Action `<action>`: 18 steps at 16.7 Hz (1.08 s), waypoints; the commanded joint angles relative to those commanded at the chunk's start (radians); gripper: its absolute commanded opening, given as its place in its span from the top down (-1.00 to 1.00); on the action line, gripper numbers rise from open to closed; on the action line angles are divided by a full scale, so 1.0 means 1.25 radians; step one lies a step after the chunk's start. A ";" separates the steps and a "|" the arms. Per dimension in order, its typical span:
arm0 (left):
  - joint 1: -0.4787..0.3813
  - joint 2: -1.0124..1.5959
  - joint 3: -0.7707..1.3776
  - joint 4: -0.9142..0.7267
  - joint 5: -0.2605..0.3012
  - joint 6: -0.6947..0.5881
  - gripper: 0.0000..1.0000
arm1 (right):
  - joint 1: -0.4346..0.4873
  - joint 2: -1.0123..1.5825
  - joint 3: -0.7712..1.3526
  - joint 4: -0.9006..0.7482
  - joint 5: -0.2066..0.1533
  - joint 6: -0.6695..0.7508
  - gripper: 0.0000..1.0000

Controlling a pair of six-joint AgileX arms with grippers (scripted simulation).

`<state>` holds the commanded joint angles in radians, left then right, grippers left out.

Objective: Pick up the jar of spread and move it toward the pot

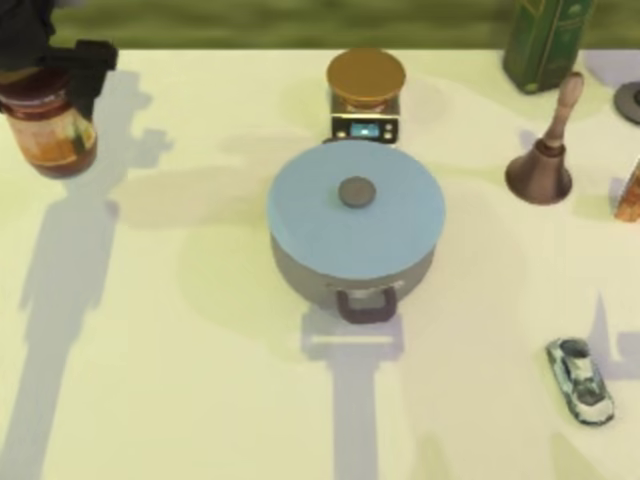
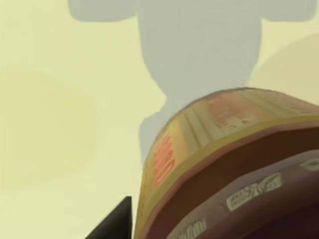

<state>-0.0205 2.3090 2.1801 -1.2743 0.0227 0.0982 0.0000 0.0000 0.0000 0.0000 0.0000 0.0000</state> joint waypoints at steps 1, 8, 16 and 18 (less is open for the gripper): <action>0.001 -0.037 -0.049 0.014 0.000 0.000 1.00 | 0.000 0.000 0.000 0.000 0.000 0.000 -1.00; 0.003 -0.140 -0.169 0.054 -0.001 0.000 1.00 | 0.000 0.000 0.000 0.000 0.000 0.000 -1.00; -0.082 -0.175 -0.279 0.127 -0.027 -0.111 1.00 | 0.000 0.000 0.000 0.000 0.000 0.000 -1.00; -0.132 -0.197 -0.347 0.171 -0.040 -0.180 1.00 | 0.000 0.000 0.000 0.000 0.000 0.000 -1.00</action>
<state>-0.1856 2.0632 1.7460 -1.0609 -0.0272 -0.1272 0.0000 0.0000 0.0000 0.0000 0.0000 0.0000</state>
